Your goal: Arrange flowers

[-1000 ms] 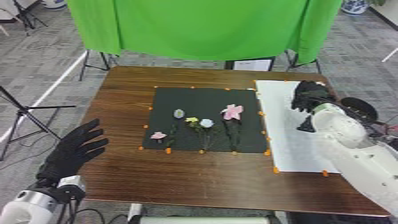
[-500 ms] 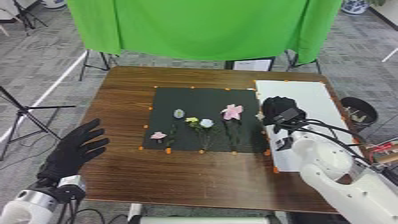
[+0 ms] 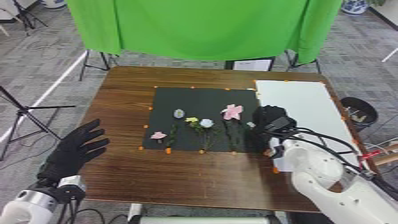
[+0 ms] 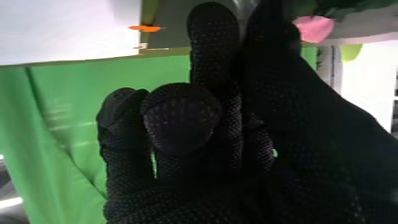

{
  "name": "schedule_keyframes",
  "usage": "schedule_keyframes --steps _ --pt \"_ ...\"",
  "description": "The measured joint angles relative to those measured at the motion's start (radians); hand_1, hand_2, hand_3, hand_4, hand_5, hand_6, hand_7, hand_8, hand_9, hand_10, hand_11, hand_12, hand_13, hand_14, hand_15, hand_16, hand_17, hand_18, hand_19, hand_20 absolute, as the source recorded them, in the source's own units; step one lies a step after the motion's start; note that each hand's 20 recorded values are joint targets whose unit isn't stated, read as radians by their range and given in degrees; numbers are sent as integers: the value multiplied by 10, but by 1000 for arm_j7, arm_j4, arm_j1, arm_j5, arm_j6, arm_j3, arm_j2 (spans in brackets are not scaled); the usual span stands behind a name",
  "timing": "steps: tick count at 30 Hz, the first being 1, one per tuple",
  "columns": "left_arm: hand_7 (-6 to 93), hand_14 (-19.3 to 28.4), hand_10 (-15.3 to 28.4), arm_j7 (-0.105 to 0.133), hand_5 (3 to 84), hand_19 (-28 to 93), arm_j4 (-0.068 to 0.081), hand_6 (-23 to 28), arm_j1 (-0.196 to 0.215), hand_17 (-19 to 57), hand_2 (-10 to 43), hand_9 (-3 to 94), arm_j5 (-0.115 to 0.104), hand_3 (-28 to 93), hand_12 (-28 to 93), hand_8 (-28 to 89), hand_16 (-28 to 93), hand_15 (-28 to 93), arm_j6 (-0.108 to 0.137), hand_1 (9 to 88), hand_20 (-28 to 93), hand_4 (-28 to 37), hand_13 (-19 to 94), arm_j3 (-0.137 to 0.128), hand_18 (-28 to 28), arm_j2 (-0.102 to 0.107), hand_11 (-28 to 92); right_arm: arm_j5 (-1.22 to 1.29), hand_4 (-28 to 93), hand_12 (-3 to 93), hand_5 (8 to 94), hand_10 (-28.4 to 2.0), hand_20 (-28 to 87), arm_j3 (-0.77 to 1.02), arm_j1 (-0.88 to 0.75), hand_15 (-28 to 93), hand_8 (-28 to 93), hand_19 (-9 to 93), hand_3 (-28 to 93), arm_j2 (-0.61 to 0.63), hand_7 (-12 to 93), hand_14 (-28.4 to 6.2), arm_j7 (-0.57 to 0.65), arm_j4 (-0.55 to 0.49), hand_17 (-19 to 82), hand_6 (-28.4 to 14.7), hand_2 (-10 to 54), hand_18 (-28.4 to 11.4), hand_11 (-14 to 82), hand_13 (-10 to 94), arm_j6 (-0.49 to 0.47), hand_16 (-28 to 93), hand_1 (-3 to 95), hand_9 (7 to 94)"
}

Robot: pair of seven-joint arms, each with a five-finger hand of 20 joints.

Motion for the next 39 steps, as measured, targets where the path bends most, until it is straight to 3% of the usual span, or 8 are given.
schedule_keyframes --steps 5,11,17,22,24,29,34,39 --pt "230 167 127 -1 257 434 0 33 0 -94 4 218 0 694 158 -124 -25 402 -1 273 113 -257 180 0 223 0 260 15 -283 256 648 -68 500 25 -8 703 -26 830 833 -6 439 -32 -16 -14 331 34 -95 -195 308 780 -36 286 292 796" --pt "229 166 127 -3 256 434 0 33 1 -94 4 219 0 693 157 -123 -25 401 -2 274 113 -257 180 -5 222 0 259 23 -283 256 605 -75 513 74 -34 724 -193 818 854 -3 450 -39 -42 -32 314 37 -95 -196 331 748 -109 287 261 739" --pt "228 166 127 -3 257 433 -1 33 6 -95 3 218 0 694 158 -122 -25 401 -4 274 112 -256 179 -13 223 0 258 35 -283 269 518 -86 527 150 -90 754 -197 798 862 0 454 -49 -75 -72 281 20 -95 -205 363 681 -152 288 244 641" --pt "228 166 128 -2 256 434 -1 33 7 -95 3 217 1 694 159 -122 -24 399 -9 273 113 -256 179 -20 223 0 258 63 -283 263 446 -90 528 286 -174 749 -201 744 887 2 452 -65 -132 -148 227 7 -95 -208 384 564 -277 271 238 575" --pt "227 166 127 -1 256 434 -2 33 9 -95 2 215 1 694 159 -123 -24 399 -10 272 113 -255 178 -25 223 -1 256 107 -283 260 422 -90 502 358 -216 709 -202 681 900 1 450 -64 -149 -186 196 2 -95 -208 390 515 -325 252 245 577" --pt "223 161 123 15 248 430 -10 32 16 -97 -2 196 1 686 160 -122 -23 390 -10 264 111 -260 162 -34 225 -5 246 364 -241 251 379 -111 425 560 -333 593 -200 587 929 -29 402 -88 -185 -250 152 -3 -42 -209 305 395 -339 186 217 417" --pt "219 152 114 58 230 384 -25 31 19 -113 -31 166 0 668 174 -116 -3 297 -8 240 94 -282 127 -33 229 -18 215 617 -250 243 338 -114 305 723 -427 259 -127 445 896 -112 218 -107 -262 -252 71 -3 -44 -214 112 260 -189 271 144 343" --pt "208 142 100 103 209 351 -45 24 23 -130 -44 143 1 655 179 -115 22 208 12 230 83 -283 104 -25 228 -37 154 829 -272 231 314 -103 229 774 -468 46 -105 342 858 -196 142 -102 -334 -239 5 0 -70 -212 42 223 -71 364 105 315"
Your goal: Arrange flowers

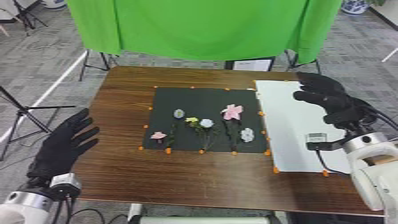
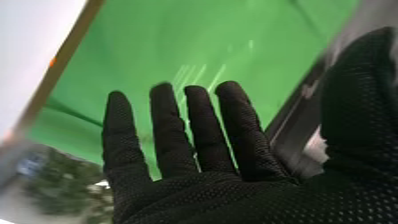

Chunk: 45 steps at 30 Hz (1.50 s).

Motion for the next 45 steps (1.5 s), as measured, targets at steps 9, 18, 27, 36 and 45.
schedule_keyframes --steps 9,18,27,36,45 --pt "183 138 96 44 200 333 -10 23 -8 -151 -51 135 0 641 206 -99 55 142 40 222 74 -283 91 46 232 -46 106 442 -270 234 291 -87 179 83 -50 -41 -89 296 847 -151 120 -94 49 1 -36 -11 -85 -199 10 196 -183 401 98 288" --pt "194 136 104 58 215 331 6 27 -64 -145 -52 152 7 662 210 -103 62 166 40 227 84 -283 103 105 213 -70 134 566 -262 254 298 -91 191 112 -109 -20 -91 327 852 -223 140 -102 56 -28 -51 -11 -95 -209 18 219 -164 431 112 302" --pt "200 140 109 61 220 342 26 27 -119 -129 -50 161 6 675 199 -107 51 191 29 232 90 -282 115 143 213 -77 150 540 -258 257 295 -106 190 113 -109 -20 -91 333 848 -245 141 -102 68 -36 -53 -17 -94 -211 18 222 -165 437 116 296" --pt "205 143 108 58 226 345 38 28 -146 -126 -49 166 7 679 191 -110 41 206 13 238 89 -283 123 162 212 -86 161 526 -255 255 291 -108 188 113 -114 -17 -89 337 848 -270 139 -102 98 -54 -55 -22 -91 -210 18 221 -171 436 123 293" --pt "194 142 102 59 214 349 45 17 -152 -124 -48 161 8 678 179 -112 30 195 7 238 86 -283 122 165 220 -95 152 450 -255 253 262 -115 166 64 -85 -52 -85 323 837 -278 126 -118 115 -54 -62 -29 -80 -214 -1 191 -179 412 125 259"
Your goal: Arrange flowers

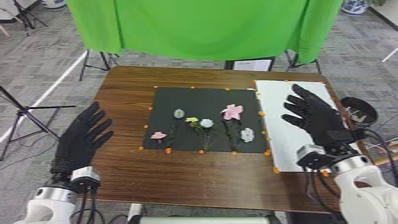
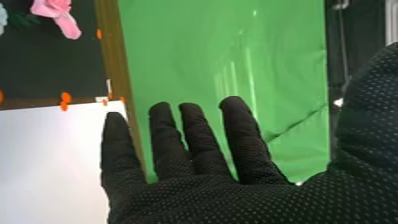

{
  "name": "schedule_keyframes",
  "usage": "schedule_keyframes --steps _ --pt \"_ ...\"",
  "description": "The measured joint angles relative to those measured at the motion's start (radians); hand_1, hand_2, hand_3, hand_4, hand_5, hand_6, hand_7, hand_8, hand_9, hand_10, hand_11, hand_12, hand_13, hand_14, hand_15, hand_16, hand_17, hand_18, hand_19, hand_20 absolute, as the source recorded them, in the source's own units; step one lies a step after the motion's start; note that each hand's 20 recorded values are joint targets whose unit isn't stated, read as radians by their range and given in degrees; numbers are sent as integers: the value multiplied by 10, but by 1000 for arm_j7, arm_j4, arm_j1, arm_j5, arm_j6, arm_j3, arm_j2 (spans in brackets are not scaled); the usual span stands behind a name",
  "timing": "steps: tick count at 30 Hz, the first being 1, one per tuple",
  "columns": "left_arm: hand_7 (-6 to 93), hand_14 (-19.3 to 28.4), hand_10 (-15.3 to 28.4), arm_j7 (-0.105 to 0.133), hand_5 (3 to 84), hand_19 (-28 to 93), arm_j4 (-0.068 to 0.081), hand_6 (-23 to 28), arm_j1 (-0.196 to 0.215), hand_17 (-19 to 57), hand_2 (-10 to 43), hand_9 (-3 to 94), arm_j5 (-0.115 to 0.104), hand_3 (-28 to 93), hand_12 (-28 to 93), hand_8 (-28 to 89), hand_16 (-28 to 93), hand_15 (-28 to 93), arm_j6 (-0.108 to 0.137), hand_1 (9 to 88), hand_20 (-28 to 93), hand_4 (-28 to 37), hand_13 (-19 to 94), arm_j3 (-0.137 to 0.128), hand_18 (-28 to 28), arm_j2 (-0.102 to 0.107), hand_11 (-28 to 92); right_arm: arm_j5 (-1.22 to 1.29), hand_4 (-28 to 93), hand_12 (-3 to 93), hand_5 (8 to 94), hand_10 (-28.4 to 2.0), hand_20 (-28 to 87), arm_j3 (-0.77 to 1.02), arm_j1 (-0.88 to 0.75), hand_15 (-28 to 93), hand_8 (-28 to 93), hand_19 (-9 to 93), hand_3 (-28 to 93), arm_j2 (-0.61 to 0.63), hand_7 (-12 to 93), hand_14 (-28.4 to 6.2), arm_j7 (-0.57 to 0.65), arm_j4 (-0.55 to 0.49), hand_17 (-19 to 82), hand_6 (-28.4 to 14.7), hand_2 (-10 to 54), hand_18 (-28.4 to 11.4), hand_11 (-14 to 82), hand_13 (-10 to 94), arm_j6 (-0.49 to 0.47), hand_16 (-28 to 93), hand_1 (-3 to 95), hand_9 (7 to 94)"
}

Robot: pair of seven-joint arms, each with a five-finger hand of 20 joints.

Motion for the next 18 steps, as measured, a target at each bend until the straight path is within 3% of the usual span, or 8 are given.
schedule_keyframes --steps 4,9,18 --pt "192 141 100 -14 212 347 11 17 -26 -125 -50 158 3 682 178 -111 29 187 -38 237 82 -283 120 13 220 -2 144 -1 -252 248 252 -115 145 -5 20 -72 -80 328 831 -6 118 -123 29 0 -83 -31 -74 -219 -13 176 -11 389 123 244" --pt "190 138 96 -14 208 342 19 15 -47 -127 -55 154 7 683 179 -110 33 175 -38 240 78 -283 116 33 220 -8 135 -12 -251 248 247 -116 130 -15 43 -77 -78 331 826 -12 117 -120 77 -1 -95 -33 -67 -219 -16 164 -21 386 121 235" --pt "200 135 92 1 201 348 52 12 -87 -124 -62 149 4 689 192 -109 47 177 -39 262 80 -265 120 85 219 -25 134 -33 -248 256 249 -119 127 -19 62 -70 -79 347 830 -12 124 -111 82 -7 -95 -35 -67 -214 -13 169 -14 407 125 240"
